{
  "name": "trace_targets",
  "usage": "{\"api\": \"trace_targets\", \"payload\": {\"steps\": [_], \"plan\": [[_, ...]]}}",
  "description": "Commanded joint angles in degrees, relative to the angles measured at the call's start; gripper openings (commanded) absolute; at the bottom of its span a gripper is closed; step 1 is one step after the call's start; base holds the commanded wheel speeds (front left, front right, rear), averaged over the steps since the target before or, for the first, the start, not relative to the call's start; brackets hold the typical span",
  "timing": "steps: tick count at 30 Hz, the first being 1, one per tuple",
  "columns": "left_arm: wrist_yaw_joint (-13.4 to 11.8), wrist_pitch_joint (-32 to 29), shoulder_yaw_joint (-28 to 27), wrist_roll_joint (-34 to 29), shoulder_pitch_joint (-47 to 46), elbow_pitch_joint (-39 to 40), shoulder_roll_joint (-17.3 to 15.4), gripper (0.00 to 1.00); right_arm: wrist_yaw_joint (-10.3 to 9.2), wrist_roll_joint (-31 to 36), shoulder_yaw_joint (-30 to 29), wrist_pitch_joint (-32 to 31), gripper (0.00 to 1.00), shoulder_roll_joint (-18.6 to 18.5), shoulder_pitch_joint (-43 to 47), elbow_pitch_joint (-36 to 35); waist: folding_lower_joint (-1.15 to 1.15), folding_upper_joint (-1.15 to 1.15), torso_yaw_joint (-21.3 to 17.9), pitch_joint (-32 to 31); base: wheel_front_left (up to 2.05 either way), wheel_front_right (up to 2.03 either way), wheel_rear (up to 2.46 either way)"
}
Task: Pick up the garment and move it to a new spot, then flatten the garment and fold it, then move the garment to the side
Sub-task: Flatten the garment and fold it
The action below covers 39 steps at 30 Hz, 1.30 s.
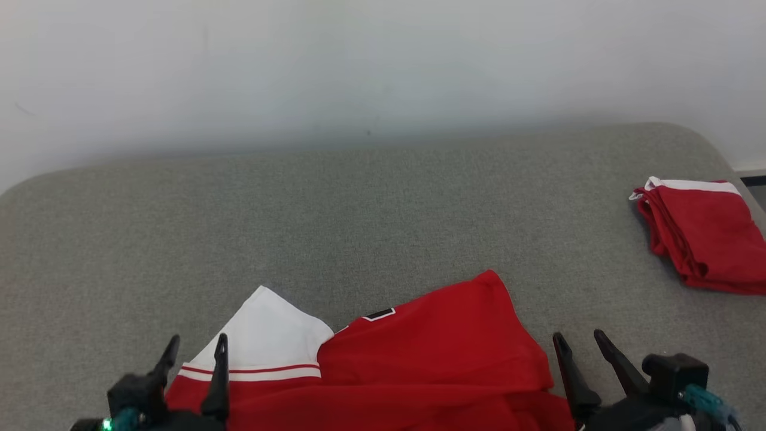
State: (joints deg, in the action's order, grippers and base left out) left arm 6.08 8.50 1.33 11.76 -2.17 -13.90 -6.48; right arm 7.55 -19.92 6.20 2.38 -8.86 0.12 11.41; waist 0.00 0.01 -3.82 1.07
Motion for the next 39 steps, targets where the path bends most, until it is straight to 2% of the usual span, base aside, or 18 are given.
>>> {"api": "trace_targets", "payload": {"steps": [1, 6, 11, 13, 19, 23, 29, 33, 39], "plan": [[0.49, -1.4, 0.74, 0.59, -4.76, -3.41, -1.51, 1.0, -0.15, 0.23, 0.11, -2.31, 1.0, 0.43, -2.32, 0.16, 0.0, -0.01, -1.15, 2.89, 0.0, 0.0, 0.0], [1.14, -6.59, 1.9, 3.71, -13.56, -11.24, -4.06, 1.0, -0.16, 0.4, 0.62, -10.37, 1.0, 1.18, -7.23, 0.95, 0.0, -0.01, -3.09, 6.98, 0.0, 0.0, 0.0], [1.36, -12.01, 5.34, 8.94, -19.56, -15.11, -7.71, 1.0, -0.16, 2.33, 0.3, -17.69, 1.0, 2.7, -11.16, -0.07, 0.0, -0.01, -5.09, 11.0, 0.0, 0.0, 0.0], [1.38, -12.77, 6.46, 9.98, -20.29, -15.08, -8.75, 1.0, -0.16, 2.67, 0.19, -18.61, 1.0, 2.99, -11.59, -0.37, 0.0, -0.01, -5.32, 11.55, 0.0, 0.0, 0.0], [1.36, -15.34, 11.77, 15.29, -22.67, -14.91, -14.54, 1.0, -0.16, 3.77, 0.39, -21.13, 1.0, 4.53, -12.19, -2.16, 0.0, -0.01, -6.34, 13.76, 0.0, 0.0, 0.0], [1.37, -16.79, 14.52, 16.83, -23.89, -16.51, -15.85, 1.0, -0.16, 4.03, 1.11, -22.22, 1.0, 4.97, -12.06, -2.75, 0.0, -0.01, -7.02, 14.51, 0.0, 0.0, 0.0], [1.41, -22.69, 19.09, 20.07, -24.32, -17.32, -17.65, 1.0, -0.16, 4.74, 2.73, -27.42, 1.0, 4.99, -12.16, -4.52, 0.0, -0.01, -7.8, 14.98, 0.0, 0.0, 0.0], [1.47, -25.61, 20.67, 22.33, -23.13, -15.16, -20.05, 1.0, -0.16, 4.82, 3.07, -31.12, 1.0, 4.84, -11.03, -6.5, 0.0, -0.01, -7.8, 14.73, 0.0, 0.0, 0.0], [1.44, -26.28, 20.96, 24.5, -21.96, -11.05, -22.85, 1.0, -0.16, 5.28, 1.67, -35.04, 1.0, 4.65, -9.84, -7.63, 0.0, -0.01, -7.1, 14.34, 0.0, 0.0, 0.0]]}}
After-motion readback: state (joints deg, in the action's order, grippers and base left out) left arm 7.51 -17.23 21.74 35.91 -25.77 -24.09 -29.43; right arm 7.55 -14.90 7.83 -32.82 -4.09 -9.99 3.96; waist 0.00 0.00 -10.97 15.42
